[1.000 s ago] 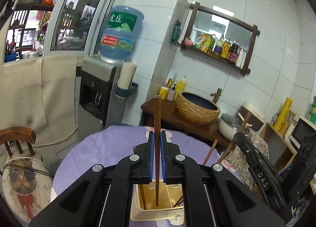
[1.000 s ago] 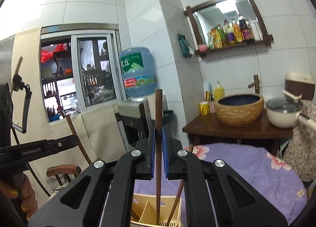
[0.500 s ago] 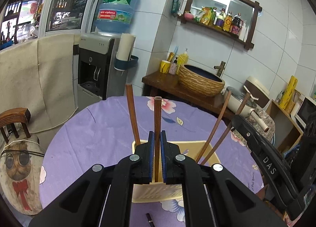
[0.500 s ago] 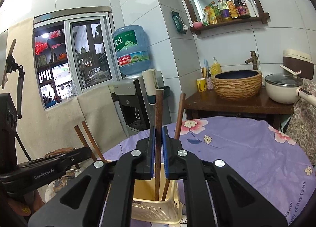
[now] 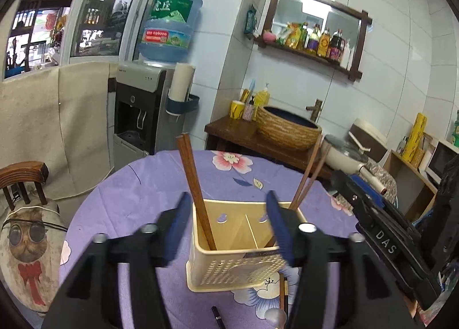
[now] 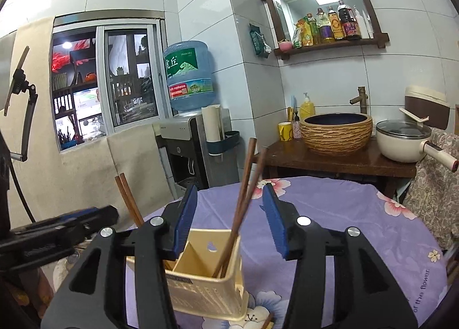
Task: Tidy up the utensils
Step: 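Open both grippers to release the chopsticks into the holder, then move both tools down to the spoons lying beside the holder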
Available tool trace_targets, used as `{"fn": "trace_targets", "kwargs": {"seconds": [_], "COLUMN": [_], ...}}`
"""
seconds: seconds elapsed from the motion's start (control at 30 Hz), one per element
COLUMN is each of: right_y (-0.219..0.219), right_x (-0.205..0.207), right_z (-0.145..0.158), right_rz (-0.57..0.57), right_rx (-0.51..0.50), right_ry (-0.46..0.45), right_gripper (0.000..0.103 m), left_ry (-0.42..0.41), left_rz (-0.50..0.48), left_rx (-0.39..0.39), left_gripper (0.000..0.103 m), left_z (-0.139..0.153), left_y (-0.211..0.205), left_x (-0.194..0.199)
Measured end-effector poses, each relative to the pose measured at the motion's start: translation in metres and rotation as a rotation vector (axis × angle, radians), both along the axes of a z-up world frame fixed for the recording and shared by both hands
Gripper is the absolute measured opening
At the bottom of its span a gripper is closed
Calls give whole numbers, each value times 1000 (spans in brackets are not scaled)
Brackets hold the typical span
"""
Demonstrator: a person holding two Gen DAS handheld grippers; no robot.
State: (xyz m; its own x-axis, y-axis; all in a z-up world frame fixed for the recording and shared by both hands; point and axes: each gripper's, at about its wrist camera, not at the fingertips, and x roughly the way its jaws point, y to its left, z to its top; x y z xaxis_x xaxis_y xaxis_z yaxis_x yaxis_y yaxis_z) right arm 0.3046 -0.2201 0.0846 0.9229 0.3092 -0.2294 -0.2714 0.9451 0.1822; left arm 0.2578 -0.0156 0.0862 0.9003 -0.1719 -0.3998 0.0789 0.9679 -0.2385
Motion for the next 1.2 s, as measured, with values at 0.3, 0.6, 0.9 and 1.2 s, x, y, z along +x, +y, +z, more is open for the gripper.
{"fn": "trace_targets", "kwargs": {"seconds": [0.3, 0.6, 0.9, 1.2], "right_y": [-16, -26, -31, -27], "right_x": [-38, -68, -71, -82], "right_z": [-21, -72, -127, -153], "right_rz": [37, 16, -6, 10], "right_rx": [-18, -91, -125, -138], "right_ry": [139, 308, 475, 540], "right_gripper": [62, 65, 65, 65], "left_ry": [36, 196, 286, 338], "left_rz": [46, 68, 38, -24], "left_rx": [-75, 12, 37, 93], "left_gripper": [94, 95, 95, 81], "left_z": [-26, -79, -117, -133], "left_y": [23, 36, 28, 4], "left_x": [-39, -58, -71, -79]}}
